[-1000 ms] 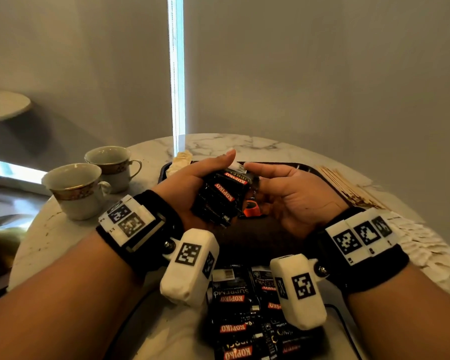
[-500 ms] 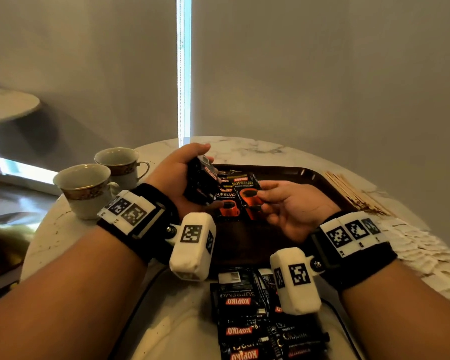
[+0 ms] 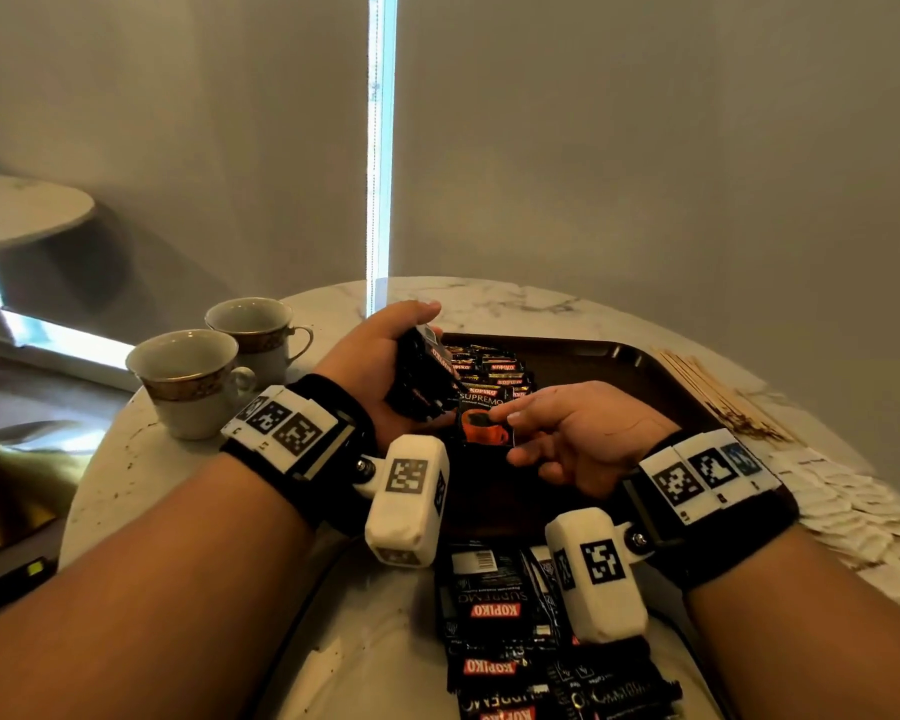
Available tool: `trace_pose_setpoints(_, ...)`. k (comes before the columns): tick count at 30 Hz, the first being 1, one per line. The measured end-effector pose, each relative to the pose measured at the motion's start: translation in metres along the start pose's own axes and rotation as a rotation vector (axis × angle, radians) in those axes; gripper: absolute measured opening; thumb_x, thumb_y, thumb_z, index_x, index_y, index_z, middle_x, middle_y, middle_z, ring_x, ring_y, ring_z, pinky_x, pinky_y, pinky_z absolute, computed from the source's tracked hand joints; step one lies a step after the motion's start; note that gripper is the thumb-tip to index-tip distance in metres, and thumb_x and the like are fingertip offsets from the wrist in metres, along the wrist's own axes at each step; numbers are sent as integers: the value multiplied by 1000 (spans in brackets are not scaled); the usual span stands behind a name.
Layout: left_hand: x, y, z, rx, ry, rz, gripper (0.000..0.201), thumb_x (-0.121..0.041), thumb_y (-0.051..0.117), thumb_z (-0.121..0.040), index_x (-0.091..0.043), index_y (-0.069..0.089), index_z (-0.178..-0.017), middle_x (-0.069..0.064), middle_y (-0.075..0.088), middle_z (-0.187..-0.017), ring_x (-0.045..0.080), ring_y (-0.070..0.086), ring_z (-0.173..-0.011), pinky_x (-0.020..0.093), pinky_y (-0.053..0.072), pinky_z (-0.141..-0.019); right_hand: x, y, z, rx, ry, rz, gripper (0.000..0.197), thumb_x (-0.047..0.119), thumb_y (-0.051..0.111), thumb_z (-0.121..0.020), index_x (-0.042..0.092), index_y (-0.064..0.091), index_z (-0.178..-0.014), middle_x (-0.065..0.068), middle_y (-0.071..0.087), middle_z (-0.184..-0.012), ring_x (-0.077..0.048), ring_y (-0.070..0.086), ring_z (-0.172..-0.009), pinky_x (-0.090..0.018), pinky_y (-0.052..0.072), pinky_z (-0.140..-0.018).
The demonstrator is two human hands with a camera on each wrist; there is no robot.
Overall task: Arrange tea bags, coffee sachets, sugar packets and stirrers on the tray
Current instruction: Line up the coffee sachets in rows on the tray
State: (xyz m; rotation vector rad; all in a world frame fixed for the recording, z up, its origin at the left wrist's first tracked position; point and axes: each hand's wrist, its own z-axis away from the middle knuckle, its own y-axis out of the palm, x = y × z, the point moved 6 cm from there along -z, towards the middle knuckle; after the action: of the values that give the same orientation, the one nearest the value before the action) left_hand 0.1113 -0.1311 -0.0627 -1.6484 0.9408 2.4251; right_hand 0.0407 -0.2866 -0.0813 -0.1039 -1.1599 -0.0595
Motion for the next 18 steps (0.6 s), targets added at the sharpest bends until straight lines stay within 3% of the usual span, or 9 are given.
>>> trace_pose_setpoints(4, 0, -2, 1, -13, -18, -70, 40, -39, 59, -94, -12, 54, -122, 9, 73, -65, 27, 74, -60, 42, 59, -55, -1, -2, -2, -31, 2, -12, 21, 6, 55, -95, -2, 67, -111, -10, 64, -83, -13, 55, -57, -19, 35, -43)
trace_pose_setpoints(8, 1, 0, 3, 3, -31, -81, 37, -36, 57, -97, -10, 53, -122, 12, 72, -65, 30, 74, -60, 43, 58, -49, -2, 2, -3, -13, 19, -44, 31, 8, 60, -93, -7, 62, -120, -16, 63, -95, -16, 60, -61, -20, 42, -45)
trace_pose_setpoints(13, 1, 0, 4, -9, -36, -94, 35, -38, 58, -95, -13, 54, -118, 11, 72, -67, 29, 73, -59, 40, 56, -48, -1, 6, -3, 8, 8, -76, 35, 10, 57, -94, -9, 58, -122, -17, 63, -96, -19, 64, -61, -23, 49, -48)
trace_pose_setpoints(18, 2, 3, 4, 4, -39, -89, 28, -38, 56, -96, -11, 56, -104, 13, 71, -69, 30, 72, -58, 38, 56, -47, -1, 7, -4, 6, 3, -68, 37, 13, 58, -93, -10, 59, -121, -20, 61, -101, -21, 66, -65, -25, 53, -53)
